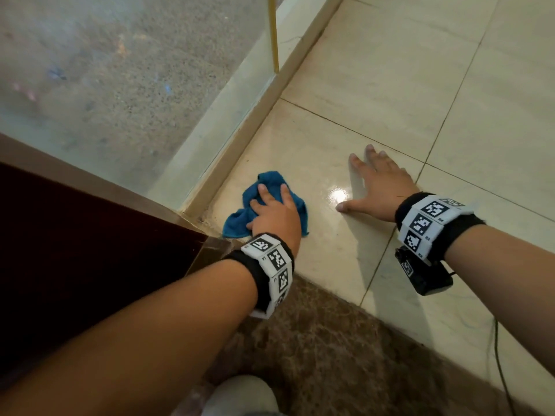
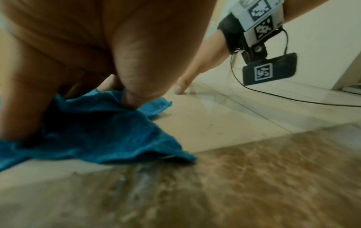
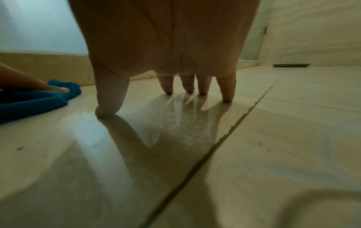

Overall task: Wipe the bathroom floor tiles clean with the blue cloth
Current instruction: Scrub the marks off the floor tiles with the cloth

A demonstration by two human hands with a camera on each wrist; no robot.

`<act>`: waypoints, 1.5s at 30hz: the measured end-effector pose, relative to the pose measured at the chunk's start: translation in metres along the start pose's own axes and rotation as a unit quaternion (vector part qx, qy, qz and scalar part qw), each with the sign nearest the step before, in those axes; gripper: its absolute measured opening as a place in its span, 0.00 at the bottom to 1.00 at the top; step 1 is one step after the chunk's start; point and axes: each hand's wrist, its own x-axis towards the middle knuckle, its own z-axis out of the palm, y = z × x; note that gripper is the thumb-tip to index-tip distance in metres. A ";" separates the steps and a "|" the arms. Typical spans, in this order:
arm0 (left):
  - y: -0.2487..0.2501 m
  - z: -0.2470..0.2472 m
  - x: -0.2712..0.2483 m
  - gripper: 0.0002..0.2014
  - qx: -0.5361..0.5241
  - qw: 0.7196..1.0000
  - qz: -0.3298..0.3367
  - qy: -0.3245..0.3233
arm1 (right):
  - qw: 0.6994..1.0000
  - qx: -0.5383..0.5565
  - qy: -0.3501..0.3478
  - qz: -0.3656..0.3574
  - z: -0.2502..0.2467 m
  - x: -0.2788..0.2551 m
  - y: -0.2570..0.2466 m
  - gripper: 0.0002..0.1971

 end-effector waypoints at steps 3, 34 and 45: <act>0.015 0.013 -0.012 0.37 0.042 0.997 0.059 0.000 | 1.000 0.008 0.002 -0.002 0.000 0.001 0.000 0.54; 0.068 -0.033 0.077 0.37 0.075 0.953 0.274 0.104 | 0.987 0.133 0.058 0.066 -0.004 -0.024 0.083 0.50; 0.149 -0.016 0.051 0.35 0.152 0.900 0.400 0.089 | 0.965 0.173 0.112 0.165 0.010 -0.092 0.130 0.42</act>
